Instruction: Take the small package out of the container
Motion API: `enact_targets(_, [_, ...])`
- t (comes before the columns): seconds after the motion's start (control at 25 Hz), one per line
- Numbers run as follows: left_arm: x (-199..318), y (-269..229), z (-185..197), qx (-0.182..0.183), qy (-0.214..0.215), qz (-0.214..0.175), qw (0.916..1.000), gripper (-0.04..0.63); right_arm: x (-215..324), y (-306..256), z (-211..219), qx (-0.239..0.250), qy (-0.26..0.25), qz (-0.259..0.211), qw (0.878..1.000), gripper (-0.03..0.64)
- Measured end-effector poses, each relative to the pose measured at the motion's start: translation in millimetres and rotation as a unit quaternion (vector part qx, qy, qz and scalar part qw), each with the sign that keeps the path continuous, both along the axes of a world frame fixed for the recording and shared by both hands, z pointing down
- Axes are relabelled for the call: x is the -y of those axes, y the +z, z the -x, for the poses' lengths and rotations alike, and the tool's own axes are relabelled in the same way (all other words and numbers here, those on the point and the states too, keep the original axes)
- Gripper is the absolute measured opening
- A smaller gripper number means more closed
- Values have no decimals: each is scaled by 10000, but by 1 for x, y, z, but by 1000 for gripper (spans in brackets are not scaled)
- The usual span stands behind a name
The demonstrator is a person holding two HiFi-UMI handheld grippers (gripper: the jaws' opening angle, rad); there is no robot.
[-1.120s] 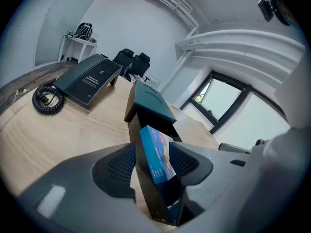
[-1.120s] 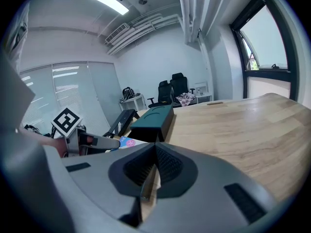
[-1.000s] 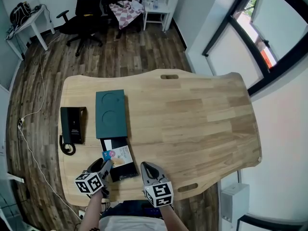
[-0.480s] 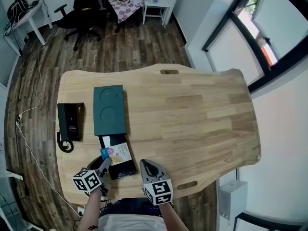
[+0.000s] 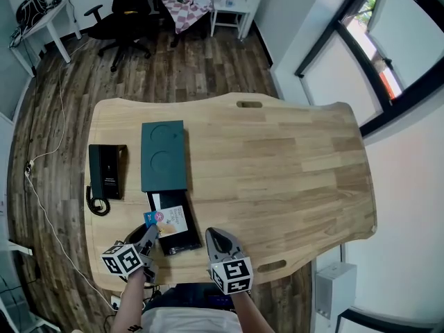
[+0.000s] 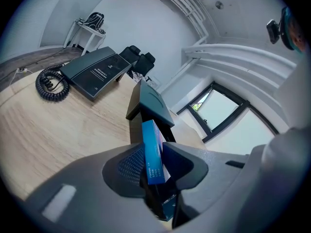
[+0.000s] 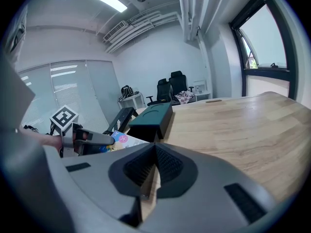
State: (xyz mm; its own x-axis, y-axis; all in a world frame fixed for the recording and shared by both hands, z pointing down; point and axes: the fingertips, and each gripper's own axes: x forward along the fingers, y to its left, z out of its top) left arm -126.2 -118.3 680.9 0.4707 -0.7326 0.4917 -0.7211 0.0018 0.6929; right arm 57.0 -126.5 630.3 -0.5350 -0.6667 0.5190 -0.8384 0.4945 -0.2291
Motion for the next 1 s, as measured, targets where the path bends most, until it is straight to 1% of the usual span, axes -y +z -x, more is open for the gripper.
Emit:
enact_targets(0.12, [-2,-5,4,-14,-27,-49,10000,110,-4,-6,6,34,-8,-89,10000,5])
enact_targets(0.24, [-2,-10,6,64,24,-121,9999,108,-8,-7,10,60,-37,-97,9999,5])
enact_targets(0.32, [0,-15,6,41,42,-192,9998,106,-6,-9,11,60,-37,-118,9999,5])
enact_targets(0.72, [12,-48,7,-252,48,-435,9987,103,7,-40,15,70,28,-393,9992,5])
enact_targets(0.92, [15,-66,5,-514,42,-586,9970,103,7,-60,17,142,46,-599,9981,5])
enact_targets(1.0, [15,-71,6,-544,42,-639,9965,101,8,-64,19,149,56,-655,9977,5])
